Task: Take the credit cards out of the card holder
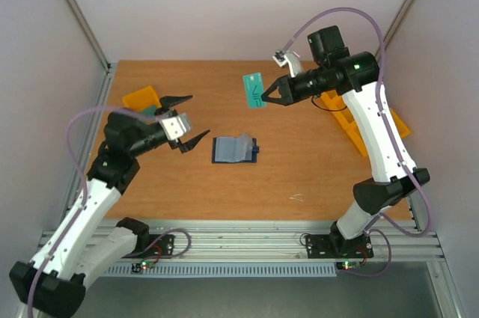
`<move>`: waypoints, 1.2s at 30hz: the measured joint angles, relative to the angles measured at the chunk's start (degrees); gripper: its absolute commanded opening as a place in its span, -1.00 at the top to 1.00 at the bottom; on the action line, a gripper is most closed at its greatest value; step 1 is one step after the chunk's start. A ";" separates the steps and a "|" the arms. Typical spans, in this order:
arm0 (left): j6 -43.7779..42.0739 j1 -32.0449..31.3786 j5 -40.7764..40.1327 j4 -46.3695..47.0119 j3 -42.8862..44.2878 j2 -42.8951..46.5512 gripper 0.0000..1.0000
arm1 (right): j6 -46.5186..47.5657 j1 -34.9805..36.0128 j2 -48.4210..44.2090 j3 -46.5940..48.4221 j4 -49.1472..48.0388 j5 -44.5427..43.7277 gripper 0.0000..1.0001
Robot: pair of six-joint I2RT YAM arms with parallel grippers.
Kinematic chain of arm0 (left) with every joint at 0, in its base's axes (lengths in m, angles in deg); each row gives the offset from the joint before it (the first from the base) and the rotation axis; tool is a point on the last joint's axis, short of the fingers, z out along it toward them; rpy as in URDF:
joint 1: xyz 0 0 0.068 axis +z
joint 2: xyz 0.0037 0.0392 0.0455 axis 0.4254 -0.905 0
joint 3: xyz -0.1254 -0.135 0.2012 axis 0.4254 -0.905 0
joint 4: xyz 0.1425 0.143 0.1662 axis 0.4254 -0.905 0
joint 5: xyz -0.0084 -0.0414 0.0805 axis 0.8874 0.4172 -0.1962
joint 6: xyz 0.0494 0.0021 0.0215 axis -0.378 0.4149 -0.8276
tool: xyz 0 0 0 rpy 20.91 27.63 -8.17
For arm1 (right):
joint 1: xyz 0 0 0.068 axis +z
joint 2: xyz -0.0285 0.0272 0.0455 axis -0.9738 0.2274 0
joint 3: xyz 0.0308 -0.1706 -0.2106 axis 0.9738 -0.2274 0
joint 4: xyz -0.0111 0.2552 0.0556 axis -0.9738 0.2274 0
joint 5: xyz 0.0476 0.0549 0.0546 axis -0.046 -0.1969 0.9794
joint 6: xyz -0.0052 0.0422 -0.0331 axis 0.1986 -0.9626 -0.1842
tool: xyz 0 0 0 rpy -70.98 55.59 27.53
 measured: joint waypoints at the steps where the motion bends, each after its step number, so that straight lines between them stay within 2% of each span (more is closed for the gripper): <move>1: -5.73 -0.33 -0.20 4.52 -1.64 1.97 -0.98 | -0.04 0.50 0.59 0.66 0.66 0.33 0.98; 4: -22.99 -1.09 -0.02 16.24 -7.10 4.72 -0.97 | -0.28 2.67 2.23 1.79 2.60 1.53 0.98; 7: -41.40 -1.42 1.25 26.49 -11.28 2.97 -0.91 | -0.44 4.98 3.41 2.64 3.93 2.38 0.98; 9: -51.49 -1.42 2.64 31.65 -12.76 0.26 -0.80 | -0.55 6.51 4.04 3.32 4.50 2.67 0.98; 15: -71.80 -1.42 8.13 44.76 -14.10 -5.42 -0.47 | -1.16 10.58 6.19 5.73 5.44 3.54 0.98; 24: -80.52 -2.12 12.68 50.71 -14.10 -6.73 0.25 | -1.92 13.84 10.38 8.63 5.62 4.87 0.97; 28: -81.83 -2.16 13.00 50.42 -14.10 -6.40 0.93 | -1.97 14.27 11.50 10.34 5.64 5.81 0.98; 29: -82.03 -2.16 13.05 50.34 -14.10 -6.36 0.99 | -1.97 14.29 11.61 10.73 5.66 6.08 0.97; 34: -82.16 -2.16 12.74 50.90 -14.73 -5.22 0.99 | -1.95 14.32 12.37 12.15 6.43 6.05 0.96; 35: -81.92 -2.16 12.33 50.90 -15.08 -5.07 1.00 | -1.92 14.34 12.63 12.61 6.62 5.68 0.84; 36: -81.66 -2.16 11.98 50.88 -15.37 -4.94 1.00 | -1.95 14.36 12.83 12.96 6.84 5.05 0.62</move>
